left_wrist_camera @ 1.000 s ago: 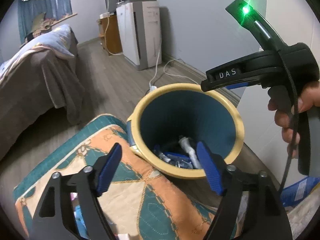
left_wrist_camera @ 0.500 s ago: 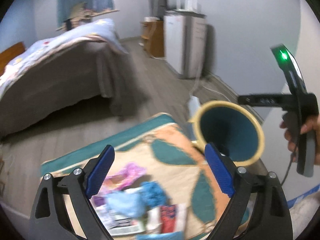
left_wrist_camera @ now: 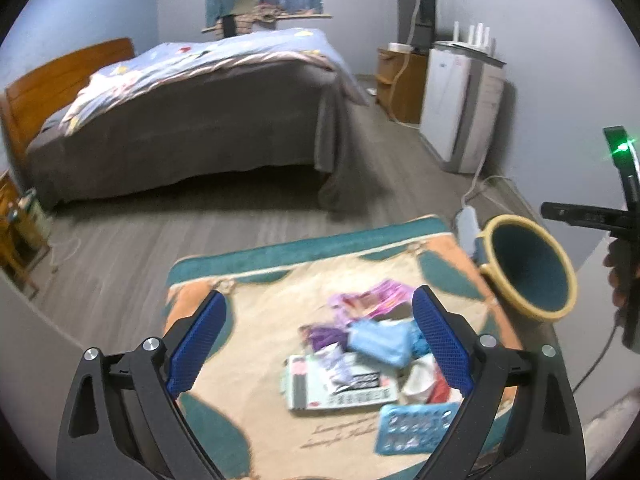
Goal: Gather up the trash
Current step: 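Move both grippers back over the trash on the cushion, then grasp the blue blister pack with the right gripper and lift it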
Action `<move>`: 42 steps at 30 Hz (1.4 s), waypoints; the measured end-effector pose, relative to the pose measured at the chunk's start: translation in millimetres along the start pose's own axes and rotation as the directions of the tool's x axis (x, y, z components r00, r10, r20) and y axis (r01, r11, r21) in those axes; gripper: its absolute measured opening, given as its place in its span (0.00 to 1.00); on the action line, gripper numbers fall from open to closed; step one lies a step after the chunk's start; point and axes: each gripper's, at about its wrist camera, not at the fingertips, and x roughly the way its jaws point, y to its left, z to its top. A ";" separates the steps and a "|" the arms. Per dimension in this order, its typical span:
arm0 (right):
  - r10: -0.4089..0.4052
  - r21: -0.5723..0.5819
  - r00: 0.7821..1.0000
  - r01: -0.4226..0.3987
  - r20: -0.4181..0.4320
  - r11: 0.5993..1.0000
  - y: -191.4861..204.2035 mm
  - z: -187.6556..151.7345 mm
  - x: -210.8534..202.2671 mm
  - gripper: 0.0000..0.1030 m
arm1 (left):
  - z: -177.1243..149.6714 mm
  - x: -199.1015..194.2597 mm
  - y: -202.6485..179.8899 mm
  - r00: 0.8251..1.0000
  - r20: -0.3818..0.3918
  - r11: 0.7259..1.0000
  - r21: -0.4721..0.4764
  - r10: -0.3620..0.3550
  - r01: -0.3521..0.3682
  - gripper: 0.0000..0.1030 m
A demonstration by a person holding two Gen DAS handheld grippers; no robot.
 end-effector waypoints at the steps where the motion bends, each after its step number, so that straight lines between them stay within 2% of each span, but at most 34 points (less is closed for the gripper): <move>1: 0.000 -0.008 1.000 0.000 -0.007 1.000 6.1 -2.7 0.9 0.94 | -4.6 2.0 5.1 1.000 -0.003 1.000 -0.008 0.011 -0.011 0.91; 5: 0.012 -0.029 0.999 -0.013 -0.038 0.999 30.6 -15.9 2.7 0.94 | -16.6 12.7 17.3 0.999 -0.033 0.999 -0.032 0.018 -0.019 0.91; 13: 0.007 -0.061 0.998 -0.011 -0.065 0.998 74.7 -46.7 -0.8 0.94 | -38.0 11.7 22.3 0.999 -0.038 0.998 0.052 0.030 -0.028 0.91; 18: -0.005 -0.096 0.996 -0.004 -0.094 0.995 96.0 -69.8 -0.1 0.94 | -45.6 4.4 30.2 0.999 -0.034 0.999 0.049 0.023 -0.021 0.91; 25: -0.024 -0.109 0.988 0.008 -0.155 0.994 106.5 -98.7 5.6 0.94 | -71.5 10.4 25.2 0.995 -0.097 0.997 0.075 0.003 0.005 0.91; 29: -0.020 -0.082 0.983 0.005 -0.183 0.997 108.1 -113.2 8.7 0.94 | -74.0 11.0 23.5 0.995 -0.098 0.996 0.094 0.017 -0.008 0.91; 35: -0.029 -0.235 0.967 -0.032 -0.254 0.971 134.9 -149.8 26.1 0.94 | -69.4 7.7 41.0 0.995 -0.090 0.999 0.035 0.044 -0.041 0.91; 38: -0.015 -0.309 0.949 -0.087 -0.313 0.947 149.3 -165.8 37.9 0.94 | -64.1 6.7 49.9 0.996 -0.085 0.999 -0.040 0.023 -0.026 0.91; 42: -0.036 -0.398 0.932 -0.119 -0.360 0.910 165.2 -184.6 51.1 0.94 | -60.9 6.1 54.1 0.997 -0.079 0.998 -0.061 0.011 -0.016 0.91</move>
